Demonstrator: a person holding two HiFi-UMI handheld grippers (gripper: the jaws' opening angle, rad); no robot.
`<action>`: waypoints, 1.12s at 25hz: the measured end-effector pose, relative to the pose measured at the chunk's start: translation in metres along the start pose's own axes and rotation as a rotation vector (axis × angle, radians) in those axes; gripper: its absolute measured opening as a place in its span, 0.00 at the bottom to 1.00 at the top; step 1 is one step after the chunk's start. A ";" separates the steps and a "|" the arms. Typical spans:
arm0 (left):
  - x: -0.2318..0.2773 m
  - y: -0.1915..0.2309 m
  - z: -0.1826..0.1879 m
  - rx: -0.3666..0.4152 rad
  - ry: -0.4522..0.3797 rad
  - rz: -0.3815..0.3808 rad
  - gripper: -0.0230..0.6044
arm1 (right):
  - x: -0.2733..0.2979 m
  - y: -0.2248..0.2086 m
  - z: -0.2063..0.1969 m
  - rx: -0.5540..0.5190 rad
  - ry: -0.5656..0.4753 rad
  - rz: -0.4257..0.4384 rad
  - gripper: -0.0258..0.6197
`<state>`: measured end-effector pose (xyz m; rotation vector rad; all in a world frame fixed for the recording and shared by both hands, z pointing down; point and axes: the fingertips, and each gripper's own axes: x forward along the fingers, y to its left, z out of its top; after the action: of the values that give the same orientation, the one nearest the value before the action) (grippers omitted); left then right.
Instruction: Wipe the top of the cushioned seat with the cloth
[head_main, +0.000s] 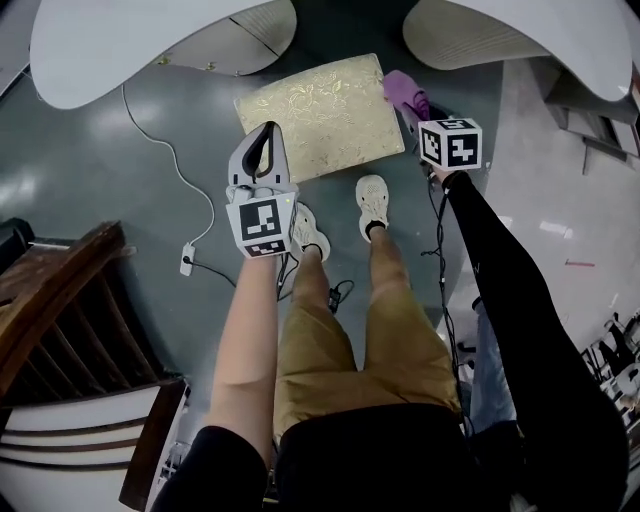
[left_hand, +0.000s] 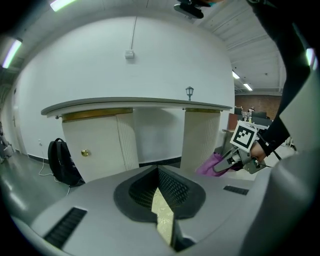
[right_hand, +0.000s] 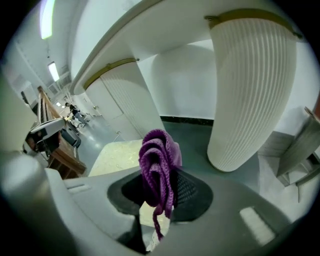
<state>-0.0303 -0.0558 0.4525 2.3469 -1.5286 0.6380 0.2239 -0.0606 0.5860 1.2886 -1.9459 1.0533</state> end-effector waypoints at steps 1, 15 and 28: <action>-0.004 0.007 -0.001 0.001 -0.007 0.002 0.05 | 0.002 0.018 0.001 -0.011 -0.008 0.021 0.18; -0.087 0.099 -0.008 0.005 -0.078 0.018 0.05 | 0.083 0.326 -0.047 -0.067 0.168 0.457 0.18; -0.104 0.135 -0.031 -0.055 -0.041 0.051 0.05 | 0.129 0.276 -0.072 -0.043 0.267 0.133 0.18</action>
<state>-0.1966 -0.0142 0.4250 2.3007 -1.6074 0.5554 -0.0772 0.0015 0.6445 0.9518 -1.8573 1.1765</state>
